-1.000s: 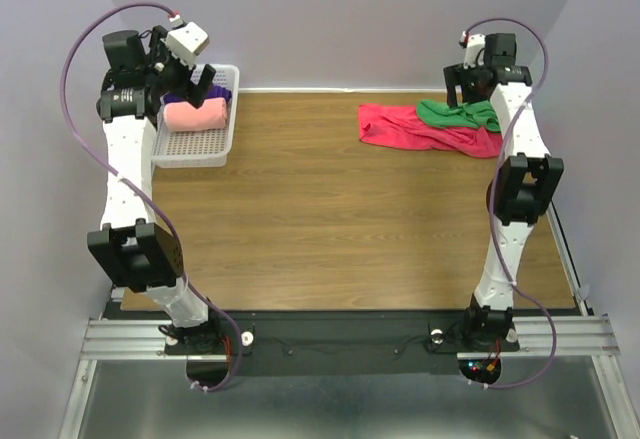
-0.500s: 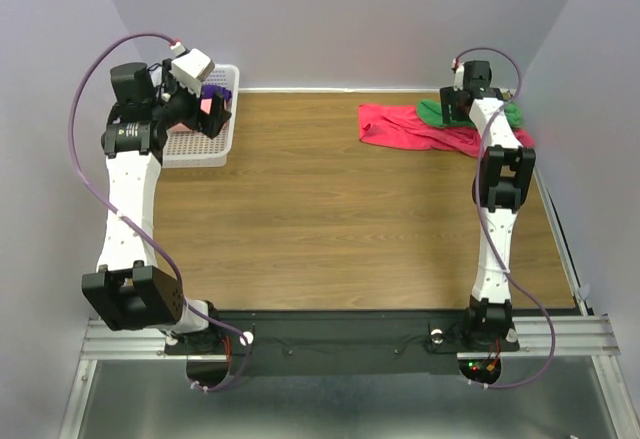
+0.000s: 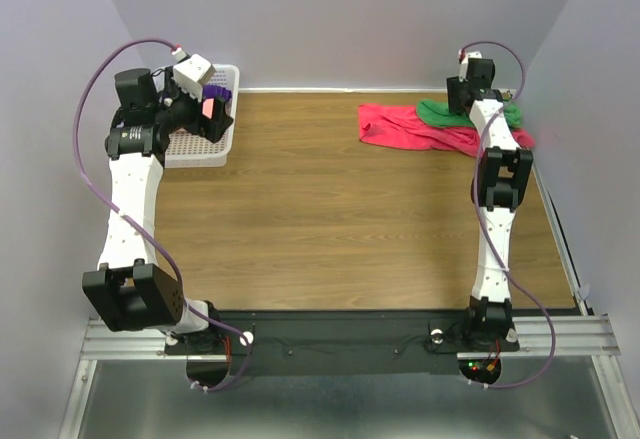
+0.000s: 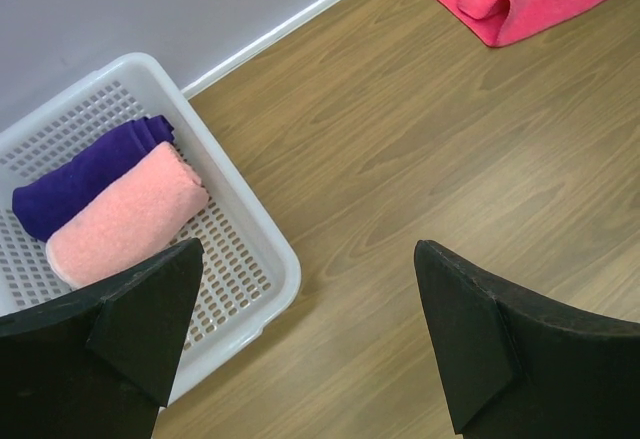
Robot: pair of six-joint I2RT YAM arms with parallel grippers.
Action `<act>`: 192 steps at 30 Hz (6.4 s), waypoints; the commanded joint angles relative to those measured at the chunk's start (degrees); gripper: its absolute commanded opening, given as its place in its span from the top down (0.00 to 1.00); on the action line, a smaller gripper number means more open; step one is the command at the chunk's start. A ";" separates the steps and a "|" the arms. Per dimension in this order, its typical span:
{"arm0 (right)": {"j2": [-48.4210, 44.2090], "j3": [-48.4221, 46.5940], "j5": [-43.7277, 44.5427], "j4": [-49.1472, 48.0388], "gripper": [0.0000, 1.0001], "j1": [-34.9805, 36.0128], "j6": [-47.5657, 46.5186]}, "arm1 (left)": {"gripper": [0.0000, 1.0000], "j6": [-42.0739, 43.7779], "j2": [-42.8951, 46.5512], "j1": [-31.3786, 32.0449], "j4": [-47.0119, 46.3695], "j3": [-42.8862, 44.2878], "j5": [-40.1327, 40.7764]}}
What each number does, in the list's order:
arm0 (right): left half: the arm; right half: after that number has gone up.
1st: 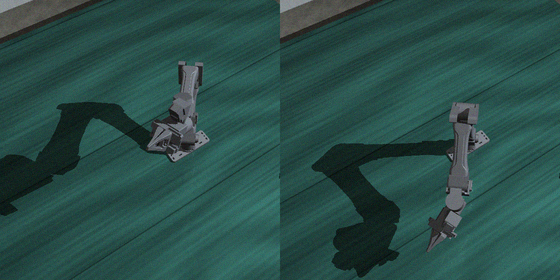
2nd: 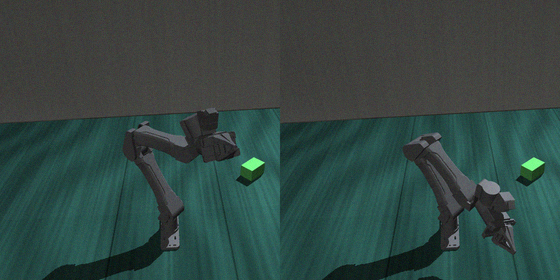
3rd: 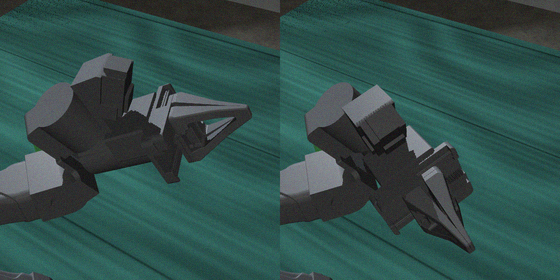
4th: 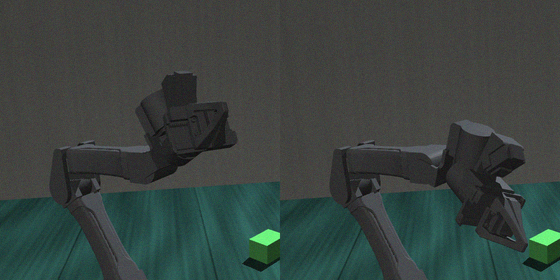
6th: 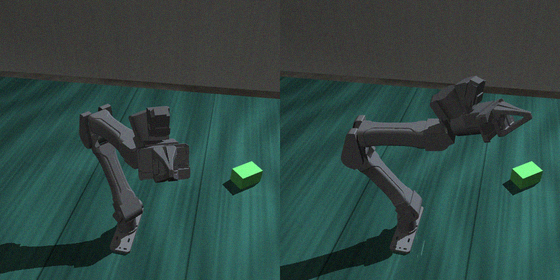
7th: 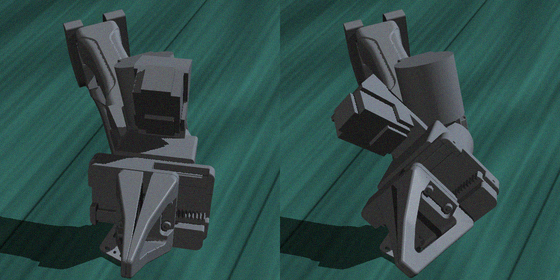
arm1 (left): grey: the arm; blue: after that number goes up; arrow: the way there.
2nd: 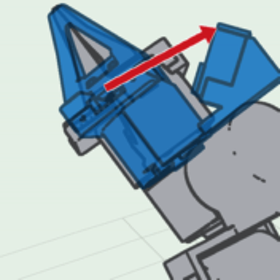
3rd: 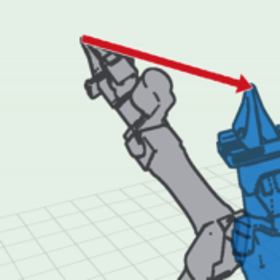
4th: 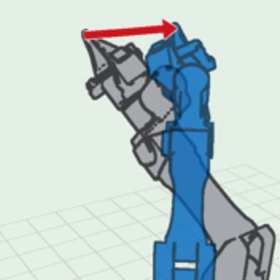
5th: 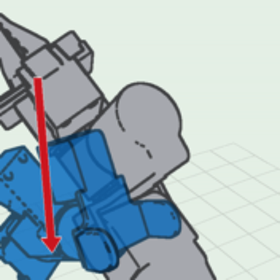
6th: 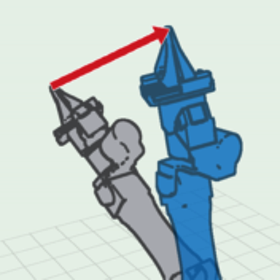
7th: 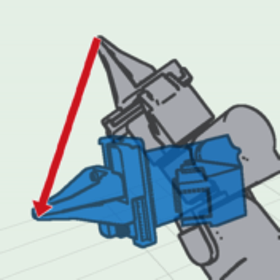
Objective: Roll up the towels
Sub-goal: Grab a towel with the right arm, then move the towel to the center of the board, then flatten the towel
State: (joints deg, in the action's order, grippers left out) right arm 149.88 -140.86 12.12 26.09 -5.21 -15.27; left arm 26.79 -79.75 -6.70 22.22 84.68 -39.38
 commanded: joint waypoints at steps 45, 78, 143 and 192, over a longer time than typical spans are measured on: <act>-61.98 25.17 -52.81 14.51 0.99 -1.20 10.43 | 0.01 5.63 12.24 0.55 16.00 0.57 -2.55; -80.70 82.82 -48.35 7.04 0.99 14.00 9.24 | 0.16 28.84 17.96 10.35 28.68 -7.67 3.93; -38.61 59.38 -36.65 -0.51 0.94 27.10 14.74 | 0.38 -45.42 -27.03 39.31 -30.83 -28.18 2.90; -59.09 66.16 -50.78 9.33 0.46 16.22 7.62 | 1.00 1.95 2.84 22.17 12.68 -23.07 38.93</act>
State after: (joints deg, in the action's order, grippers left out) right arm 94.30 -72.20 -37.71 37.47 18.20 -9.17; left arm 25.98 -77.84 15.59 34.61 62.81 -7.55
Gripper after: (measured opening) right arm 0.503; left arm 0.037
